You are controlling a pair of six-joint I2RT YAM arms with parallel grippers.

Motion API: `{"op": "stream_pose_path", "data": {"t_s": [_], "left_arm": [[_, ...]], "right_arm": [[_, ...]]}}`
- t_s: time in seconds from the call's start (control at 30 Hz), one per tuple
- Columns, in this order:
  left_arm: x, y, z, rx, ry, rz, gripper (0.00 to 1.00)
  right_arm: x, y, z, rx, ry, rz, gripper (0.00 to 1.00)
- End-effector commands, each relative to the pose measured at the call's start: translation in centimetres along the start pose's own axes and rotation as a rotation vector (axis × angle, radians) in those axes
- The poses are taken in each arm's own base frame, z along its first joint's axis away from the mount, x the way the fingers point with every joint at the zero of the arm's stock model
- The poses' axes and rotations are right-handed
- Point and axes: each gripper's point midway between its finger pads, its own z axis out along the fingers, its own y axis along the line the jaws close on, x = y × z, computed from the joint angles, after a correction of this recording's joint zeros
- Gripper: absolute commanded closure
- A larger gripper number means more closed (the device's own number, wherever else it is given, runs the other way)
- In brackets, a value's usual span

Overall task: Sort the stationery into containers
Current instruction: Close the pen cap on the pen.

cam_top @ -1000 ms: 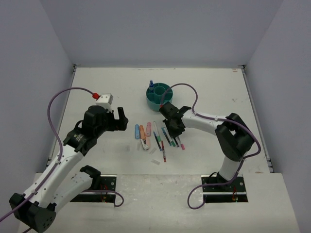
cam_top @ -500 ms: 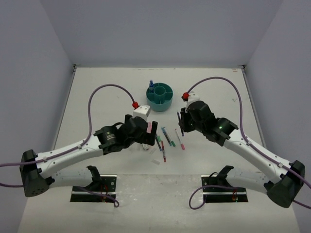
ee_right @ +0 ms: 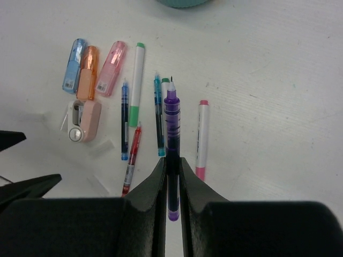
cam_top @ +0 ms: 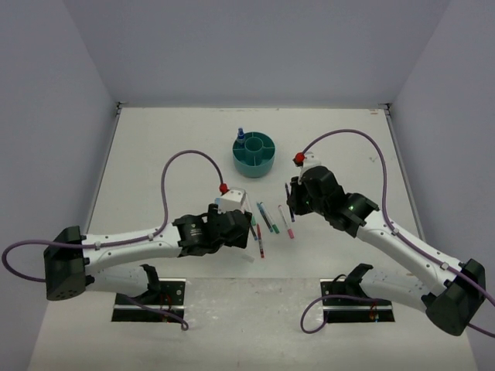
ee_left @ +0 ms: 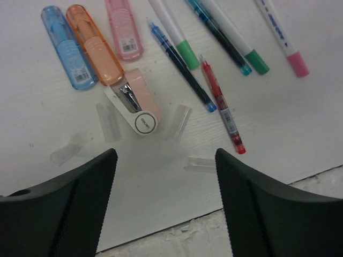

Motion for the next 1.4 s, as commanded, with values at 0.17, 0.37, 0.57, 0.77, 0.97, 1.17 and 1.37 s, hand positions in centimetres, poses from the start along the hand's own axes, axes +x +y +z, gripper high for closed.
{"op": "stream_pose_path", "data": {"t_s": [0.17,0.37,0.57,0.77,0.97,1.17,1.37], "left_arm": [[2.8,-7.0,1.1,0.325,0.12,0.262,0.46],[1.9,-6.8,1.2,0.315,0.089,0.327,0.49],[1.1,-5.4,4.6,0.219,0.147,0.358,0.74],[1.1,-5.0,6.8,0.2,0.193,0.341,0.73],[1.8,-3.7,7.3,0.176,0.223,0.32,0.73],[3.5,-3.1,8.0,0.161,0.276,0.323,0.73],[4.7,-2.4,8.5,0.134,0.307,0.325,0.73]], "right_arm": [[-0.3,-0.7,-1.4,0.019,-0.024,0.007,1.0],[-0.5,-0.4,-2.1,0.0,-0.026,-0.003,1.0],[-0.6,-0.2,-2.1,-0.008,-0.024,0.013,1.0],[-0.6,-0.2,-2.6,-0.014,-0.035,0.018,1.0],[-0.6,-0.5,-3.0,-0.008,-0.044,0.017,1.0],[-0.6,-0.3,-2.9,-0.015,-0.04,0.018,1.0],[-0.4,-0.4,-2.7,-0.011,-0.029,0.013,1.0]]}}
